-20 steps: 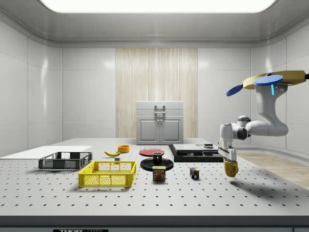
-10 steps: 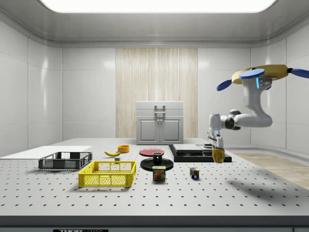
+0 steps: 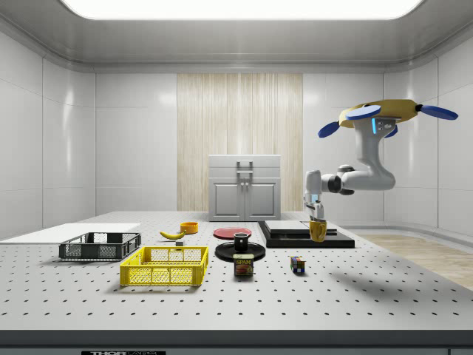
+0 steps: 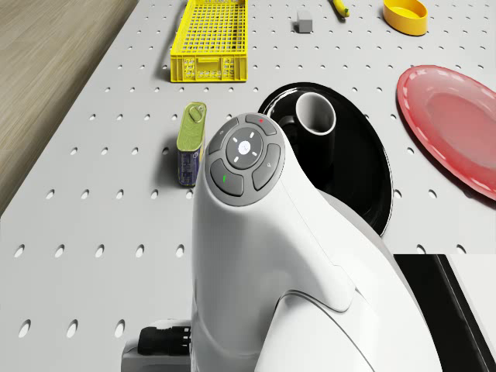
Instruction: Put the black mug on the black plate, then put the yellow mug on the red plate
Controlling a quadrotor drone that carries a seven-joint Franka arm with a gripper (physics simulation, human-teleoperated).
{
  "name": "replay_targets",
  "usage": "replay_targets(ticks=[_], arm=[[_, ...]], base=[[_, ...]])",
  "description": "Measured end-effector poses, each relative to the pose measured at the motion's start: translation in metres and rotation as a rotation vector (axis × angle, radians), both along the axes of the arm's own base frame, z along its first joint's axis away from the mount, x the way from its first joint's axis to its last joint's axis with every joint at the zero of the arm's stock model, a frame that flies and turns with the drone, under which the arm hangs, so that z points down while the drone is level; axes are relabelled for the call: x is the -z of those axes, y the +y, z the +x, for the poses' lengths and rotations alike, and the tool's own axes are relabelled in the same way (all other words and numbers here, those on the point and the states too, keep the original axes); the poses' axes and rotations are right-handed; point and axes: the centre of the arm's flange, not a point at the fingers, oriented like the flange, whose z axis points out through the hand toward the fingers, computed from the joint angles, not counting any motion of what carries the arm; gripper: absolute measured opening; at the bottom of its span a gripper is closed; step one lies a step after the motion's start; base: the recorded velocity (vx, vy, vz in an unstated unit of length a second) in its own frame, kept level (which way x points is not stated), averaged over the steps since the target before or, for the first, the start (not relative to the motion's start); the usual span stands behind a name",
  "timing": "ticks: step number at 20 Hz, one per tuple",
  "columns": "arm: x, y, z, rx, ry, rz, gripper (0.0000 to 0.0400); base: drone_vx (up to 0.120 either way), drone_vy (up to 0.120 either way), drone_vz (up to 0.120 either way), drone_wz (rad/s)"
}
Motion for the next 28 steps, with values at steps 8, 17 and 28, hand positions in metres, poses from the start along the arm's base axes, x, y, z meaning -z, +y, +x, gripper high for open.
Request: replay_targets(ticks=[8, 17, 28], arm=[[0.0001, 0.0000, 0.0000, 0.000, 0.000, 0.000, 0.0110], [0.0001, 0.0000, 0.0000, 0.000, 0.000, 0.000, 0.0110], [0.0001, 0.0000, 0.0000, 0.000, 0.000, 0.000, 0.0110]], base=[[0.120, -0.120, 0.020, 0.000], [0.098, -0.120, 0.000, 0.000], [0.120, -0.120, 0.000, 0.000]])
